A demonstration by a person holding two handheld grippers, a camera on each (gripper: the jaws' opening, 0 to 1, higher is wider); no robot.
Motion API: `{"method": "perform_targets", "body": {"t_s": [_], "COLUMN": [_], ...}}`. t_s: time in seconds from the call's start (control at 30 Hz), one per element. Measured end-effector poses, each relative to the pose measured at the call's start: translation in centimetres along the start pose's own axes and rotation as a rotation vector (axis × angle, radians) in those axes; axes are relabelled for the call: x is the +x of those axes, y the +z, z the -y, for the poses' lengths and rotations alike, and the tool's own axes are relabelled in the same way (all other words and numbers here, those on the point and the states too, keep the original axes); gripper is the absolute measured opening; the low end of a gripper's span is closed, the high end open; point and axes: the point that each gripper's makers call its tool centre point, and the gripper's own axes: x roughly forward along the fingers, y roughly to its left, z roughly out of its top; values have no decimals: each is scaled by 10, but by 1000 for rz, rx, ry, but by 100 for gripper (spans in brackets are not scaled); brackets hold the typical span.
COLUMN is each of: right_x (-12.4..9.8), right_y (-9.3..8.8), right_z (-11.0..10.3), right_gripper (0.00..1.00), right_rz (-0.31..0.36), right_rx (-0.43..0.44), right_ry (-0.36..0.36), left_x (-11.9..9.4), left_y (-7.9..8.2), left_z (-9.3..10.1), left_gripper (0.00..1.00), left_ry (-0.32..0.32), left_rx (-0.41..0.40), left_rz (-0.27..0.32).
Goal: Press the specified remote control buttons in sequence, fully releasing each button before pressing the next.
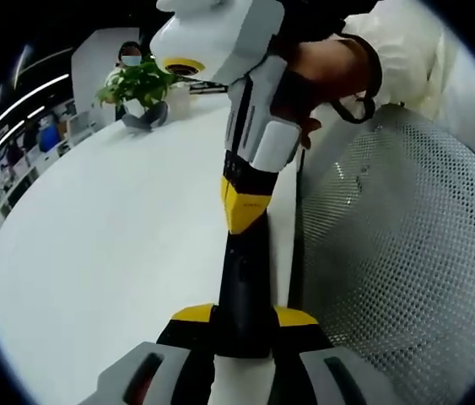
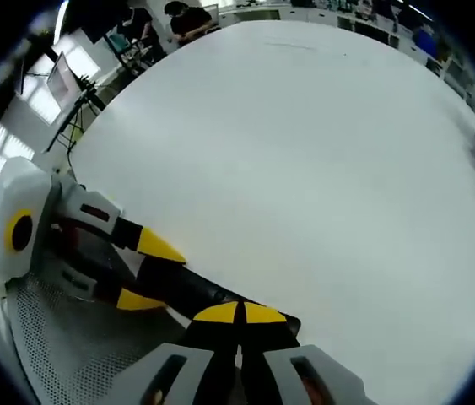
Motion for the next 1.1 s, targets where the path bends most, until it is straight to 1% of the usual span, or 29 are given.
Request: {"method": "perform_targets", "body": {"t_s": [0.07, 0.1, 0.13, 0.2, 0.23, 0.37, 0.53, 0.7, 0.87, 1.0, 1.03, 1.1], "right_x": [0, 0, 0, -1, -2, -4, -4, -3, -1, -1, 0, 0], "right_y": [0, 0, 1, -1, -2, -4, -6, -8, -8, -7, -7, -6], "right_z": [0, 0, 0, -2, -2, -9, -14, -14, -14, -12, -12, -13], "right_gripper": [0, 0, 0, 0, 0, 0, 0, 0, 0, 0, 0, 0], "right_rz": [-4, -4, -6, -5, -6, -10, -23, -40, -47, -47, -64, -96], "right_rx": [24, 22, 16, -25, -21, 3, 15, 20, -1, 13, 35, 27], "right_ry": [-1, 0, 0, -3, -3, 36, 56, 61, 47, 45, 44, 33], "left_x": [0, 0, 0, 0, 0, 0, 0, 0, 0, 0, 0, 0], "left_y": [0, 0, 0, 0, 0, 0, 0, 0, 0, 0, 0, 0], "left_z": [0, 0, 0, 0, 0, 0, 1, 1, 1, 1, 1, 1], "left_gripper": [24, 24, 24, 24, 24, 24, 25, 24, 24, 24, 24, 24], "left_ry": [0, 0, 0, 1, 1, 1, -2, -3, -5, -6, -5, -5], "left_rx": [1, 1, 1, 3, 3, 1, 2, 2, 3, 3, 2, 3], "left_rz": [-1, -2, -2, -3, -3, -4, -3, -2, -1, 0, -1, -1]}}
